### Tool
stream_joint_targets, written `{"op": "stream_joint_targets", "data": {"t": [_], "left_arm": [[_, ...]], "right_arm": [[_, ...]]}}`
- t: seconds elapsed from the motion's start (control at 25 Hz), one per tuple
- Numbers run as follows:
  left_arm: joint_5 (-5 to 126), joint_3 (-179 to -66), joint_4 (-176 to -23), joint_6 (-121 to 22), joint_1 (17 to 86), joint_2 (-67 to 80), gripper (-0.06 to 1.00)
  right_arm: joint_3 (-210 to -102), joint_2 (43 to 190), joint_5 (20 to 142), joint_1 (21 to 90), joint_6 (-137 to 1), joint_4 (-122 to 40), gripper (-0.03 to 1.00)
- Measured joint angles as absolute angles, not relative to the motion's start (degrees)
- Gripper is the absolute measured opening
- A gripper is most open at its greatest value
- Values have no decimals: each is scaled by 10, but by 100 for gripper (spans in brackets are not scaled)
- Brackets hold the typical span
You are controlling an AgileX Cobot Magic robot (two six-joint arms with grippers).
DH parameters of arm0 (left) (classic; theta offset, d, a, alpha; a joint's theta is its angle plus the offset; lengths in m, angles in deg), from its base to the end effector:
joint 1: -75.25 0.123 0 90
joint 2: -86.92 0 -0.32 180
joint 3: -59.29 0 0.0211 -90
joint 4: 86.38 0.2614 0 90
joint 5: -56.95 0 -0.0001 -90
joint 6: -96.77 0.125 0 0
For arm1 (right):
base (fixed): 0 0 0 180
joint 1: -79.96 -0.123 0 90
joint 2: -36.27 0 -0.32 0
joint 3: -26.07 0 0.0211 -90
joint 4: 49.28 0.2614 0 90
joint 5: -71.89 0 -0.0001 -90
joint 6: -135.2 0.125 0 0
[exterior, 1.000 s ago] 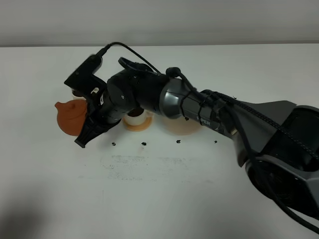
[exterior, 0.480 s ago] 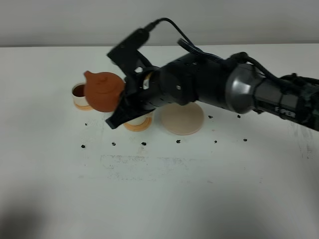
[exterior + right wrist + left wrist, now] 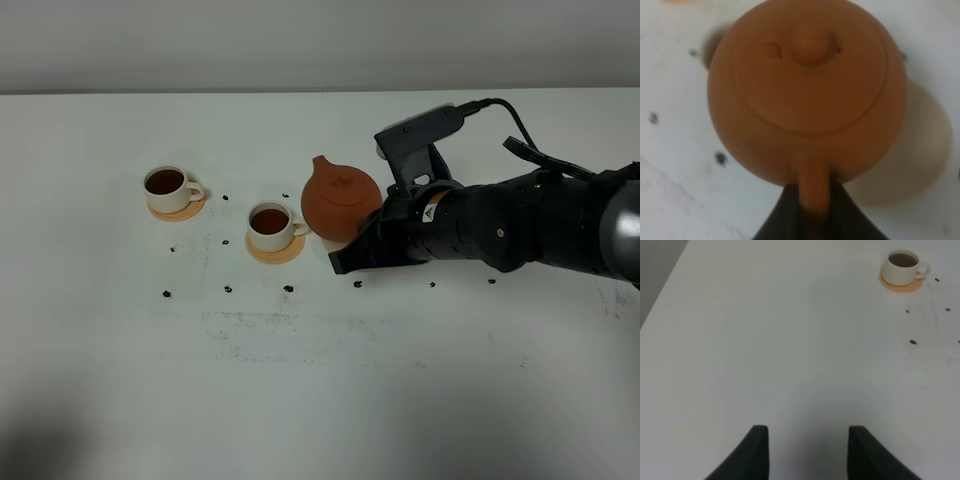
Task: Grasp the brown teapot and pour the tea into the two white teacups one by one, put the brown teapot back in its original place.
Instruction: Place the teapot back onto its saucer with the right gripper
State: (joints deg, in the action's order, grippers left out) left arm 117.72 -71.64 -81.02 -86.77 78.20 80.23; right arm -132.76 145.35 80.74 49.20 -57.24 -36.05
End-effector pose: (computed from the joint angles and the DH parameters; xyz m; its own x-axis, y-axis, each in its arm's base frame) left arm -0.0026 0.0101 0.2693 -0.4424 -0.0388 -0.8960 -0.1313 0.9911 0.0219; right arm 0.3413 0.2083 0.1785 -0.6531 -0.3758 -0.6575 -0.5238 0.8512 0.0338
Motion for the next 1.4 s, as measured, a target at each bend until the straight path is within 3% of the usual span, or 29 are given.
{"op": "stream_joint_targets", "data": {"t": [1.04,1.16,1.4], "left_arm": [[1177,-716,-810,-868,782,802,40],[1177,-716,-810,-868,782,802,40],[1177,-716,-810,-868,782,802,40]], "right_arm": [[-1311,1529,731,523,-570,-352,12],[-1311,1529,731,525,-570,-352,18],[-1311,1529,719,525,-570,-357,49]]}}
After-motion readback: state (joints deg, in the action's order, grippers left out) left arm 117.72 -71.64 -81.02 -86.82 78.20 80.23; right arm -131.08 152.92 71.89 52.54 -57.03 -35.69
